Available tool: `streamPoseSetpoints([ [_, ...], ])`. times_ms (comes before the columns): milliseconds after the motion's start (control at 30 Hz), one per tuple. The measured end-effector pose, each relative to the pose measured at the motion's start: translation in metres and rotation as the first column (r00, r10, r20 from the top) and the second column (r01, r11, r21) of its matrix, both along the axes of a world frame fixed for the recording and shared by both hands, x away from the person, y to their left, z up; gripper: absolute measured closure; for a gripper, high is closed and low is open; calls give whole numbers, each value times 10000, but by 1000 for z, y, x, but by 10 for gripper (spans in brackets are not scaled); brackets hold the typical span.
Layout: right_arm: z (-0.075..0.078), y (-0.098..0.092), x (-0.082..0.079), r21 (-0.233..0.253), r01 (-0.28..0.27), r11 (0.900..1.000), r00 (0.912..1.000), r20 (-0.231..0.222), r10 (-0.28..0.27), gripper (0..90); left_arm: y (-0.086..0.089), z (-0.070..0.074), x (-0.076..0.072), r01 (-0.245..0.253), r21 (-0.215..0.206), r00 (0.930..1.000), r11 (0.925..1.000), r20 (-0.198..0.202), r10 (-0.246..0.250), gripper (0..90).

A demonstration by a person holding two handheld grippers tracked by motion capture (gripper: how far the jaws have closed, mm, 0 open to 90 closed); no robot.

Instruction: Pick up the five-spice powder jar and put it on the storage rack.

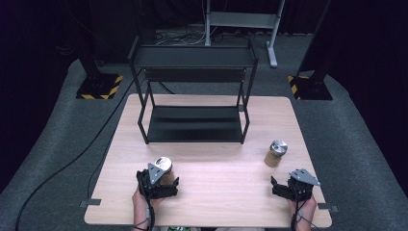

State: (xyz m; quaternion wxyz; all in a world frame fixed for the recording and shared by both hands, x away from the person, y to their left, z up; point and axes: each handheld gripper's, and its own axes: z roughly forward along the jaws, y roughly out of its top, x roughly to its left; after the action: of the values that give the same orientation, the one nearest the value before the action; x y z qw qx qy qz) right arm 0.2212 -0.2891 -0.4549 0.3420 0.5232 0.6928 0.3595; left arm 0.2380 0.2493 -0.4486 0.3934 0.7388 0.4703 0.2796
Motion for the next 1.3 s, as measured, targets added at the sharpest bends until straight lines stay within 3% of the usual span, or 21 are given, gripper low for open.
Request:
streamPoseSetpoints([
  [467, 0, 1, 0, -54, 45, 10000, 10000, 6, -45, 0, 3, -6, 3, 27, -447, 10000, 9990, 61, -24, 0],
  [567, 0, 2, 0, -76, 38, 10000, 10000, -13, -38, 0, 6, -6, 3, 227, -438, 9997, 9988, 83, -223, 8],
  [833, 0, 1, 0, -57, 37, 10000, 10000, -5, -37, 0, 6, -9, -1, 128, -509, 9994, 9986, 321, -112, 203],
  [1100, 0, 2, 0, -66, 47, 10000, 10000, -3, -47, 0, 6, -14, -5, -118, -574, 9985, 9983, 530, 149, 294],
  [1300, 0, 1, 0, -46, 50, 10000, 10000, 5, -50, 0, 8, -17, -6, -85, -721, 9980, 9974, 611, 129, 303],
])
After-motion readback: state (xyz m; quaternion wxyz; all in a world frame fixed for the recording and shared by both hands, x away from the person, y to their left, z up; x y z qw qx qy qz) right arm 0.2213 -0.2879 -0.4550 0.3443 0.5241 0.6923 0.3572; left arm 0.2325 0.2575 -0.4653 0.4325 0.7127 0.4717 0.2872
